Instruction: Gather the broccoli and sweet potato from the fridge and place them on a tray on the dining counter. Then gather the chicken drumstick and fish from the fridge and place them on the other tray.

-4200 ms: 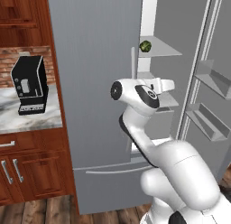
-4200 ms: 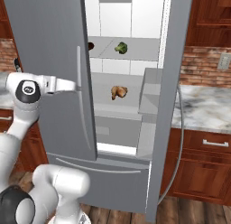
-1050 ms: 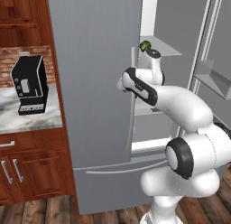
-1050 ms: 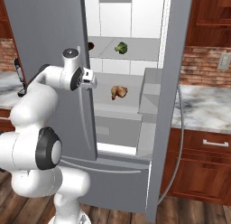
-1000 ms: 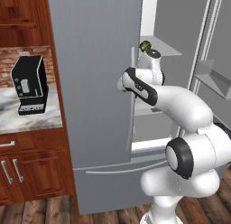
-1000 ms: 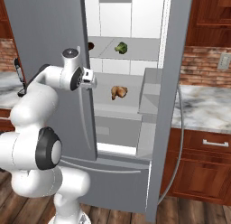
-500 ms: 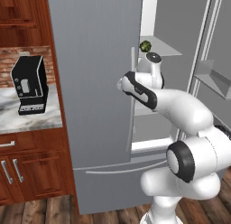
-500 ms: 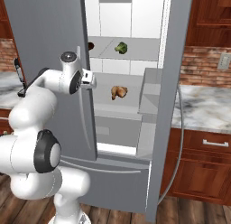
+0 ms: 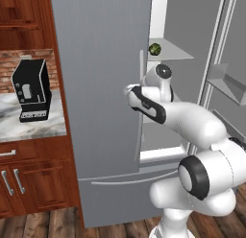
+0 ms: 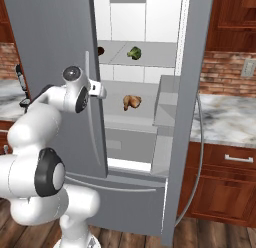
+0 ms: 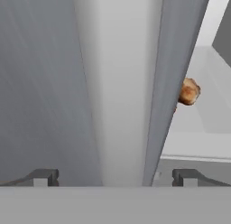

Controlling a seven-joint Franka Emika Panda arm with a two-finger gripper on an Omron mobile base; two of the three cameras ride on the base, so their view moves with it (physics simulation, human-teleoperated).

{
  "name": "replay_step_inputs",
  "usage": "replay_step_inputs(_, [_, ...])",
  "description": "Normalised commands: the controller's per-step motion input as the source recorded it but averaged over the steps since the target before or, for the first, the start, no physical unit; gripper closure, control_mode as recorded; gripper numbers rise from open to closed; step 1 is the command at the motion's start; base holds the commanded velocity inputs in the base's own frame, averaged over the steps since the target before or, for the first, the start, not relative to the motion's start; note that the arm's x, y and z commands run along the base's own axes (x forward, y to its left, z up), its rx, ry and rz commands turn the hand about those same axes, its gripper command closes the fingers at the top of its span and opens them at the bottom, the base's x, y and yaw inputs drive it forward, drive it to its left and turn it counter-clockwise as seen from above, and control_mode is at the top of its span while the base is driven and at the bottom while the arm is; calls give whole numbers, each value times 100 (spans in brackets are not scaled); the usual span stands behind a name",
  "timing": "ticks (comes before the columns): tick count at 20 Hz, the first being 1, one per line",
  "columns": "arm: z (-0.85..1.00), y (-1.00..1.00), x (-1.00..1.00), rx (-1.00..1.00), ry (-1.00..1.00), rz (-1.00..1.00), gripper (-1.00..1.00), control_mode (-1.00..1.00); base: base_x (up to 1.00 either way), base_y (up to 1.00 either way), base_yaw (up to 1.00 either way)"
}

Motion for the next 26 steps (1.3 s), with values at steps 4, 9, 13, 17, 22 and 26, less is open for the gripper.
replay_step_inputs(4, [-8,13,53,0,-1,-5,-100,-100,0,0,0])
replay_step_inputs(9, [-9,4,57,0,0,-3,100,-100,0,0,0])
replay_step_inputs(13, [-12,0,51,2,0,0,100,-100,0,0,0])
replay_step_inputs(17, [-15,0,49,1,0,0,100,-100,0,0,0])
replay_step_inputs(22, [-28,0,76,1,0,0,100,-100,0,0,0])
replay_step_inputs(26, [-69,-5,100,0,0,0,100,-100,0,0,0])
